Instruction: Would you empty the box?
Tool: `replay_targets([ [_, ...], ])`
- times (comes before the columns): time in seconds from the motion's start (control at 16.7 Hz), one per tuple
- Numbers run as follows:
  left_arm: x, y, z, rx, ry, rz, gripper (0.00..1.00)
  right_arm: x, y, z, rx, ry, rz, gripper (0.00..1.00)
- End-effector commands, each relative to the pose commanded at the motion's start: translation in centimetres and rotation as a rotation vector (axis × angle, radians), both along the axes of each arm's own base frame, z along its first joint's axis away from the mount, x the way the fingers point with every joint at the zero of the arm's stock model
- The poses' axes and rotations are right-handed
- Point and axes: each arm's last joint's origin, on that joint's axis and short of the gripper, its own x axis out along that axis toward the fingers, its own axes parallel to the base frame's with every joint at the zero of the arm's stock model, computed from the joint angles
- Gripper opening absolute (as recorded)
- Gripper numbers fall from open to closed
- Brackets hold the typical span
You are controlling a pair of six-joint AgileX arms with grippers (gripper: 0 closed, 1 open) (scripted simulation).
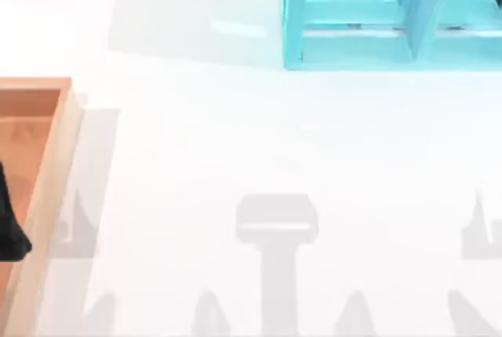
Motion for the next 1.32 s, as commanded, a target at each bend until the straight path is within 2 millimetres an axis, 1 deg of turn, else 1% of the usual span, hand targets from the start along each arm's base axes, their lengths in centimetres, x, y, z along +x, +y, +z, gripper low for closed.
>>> replay_targets([
  [0.18,0.0,0.0,0.2,0.003,0.012,0.003,1.0,0.0,0.0,0.0,0.0,0.0,0.0,1.0],
  [0.3,0.1,0.2,1.0,0.017,0.066,0.016,1.0,0.0,0.0,0.0,0.0,0.0,0.0,1.0],
  [0.42,0.3,0.4,2.3,0.037,0.163,0.034,1.0,0.0,0.0,0.0,0.0,0.0,0.0,1.0],
  [0.6,1.5,1.0,4.5,0.07,0.381,0.062,1.0,0.0,0.0,0.0,0.0,0.0,0.0,1.0],
  [0.78,3.8,2.0,6.7,0.093,0.655,0.08,1.0,0.0,0.0,0.0,0.0,0.0,0.0,1.0],
  [0.96,7.0,3.5,8.1,0.096,0.941,0.078,1.0,0.0,0.0,0.0,0.0,0.0,0.0,1.0],
  [1.14,10.5,5.2,8.4,0.077,1.205,0.055,1.0,0.0,0.0,0.0,0.0,0.0,0.0,1.0],
  [1.32,13.4,7.0,7.9,0.047,1.415,0.02,1.0,0.0,0.0,0.0,0.0,0.0,0.0,1.0],
])
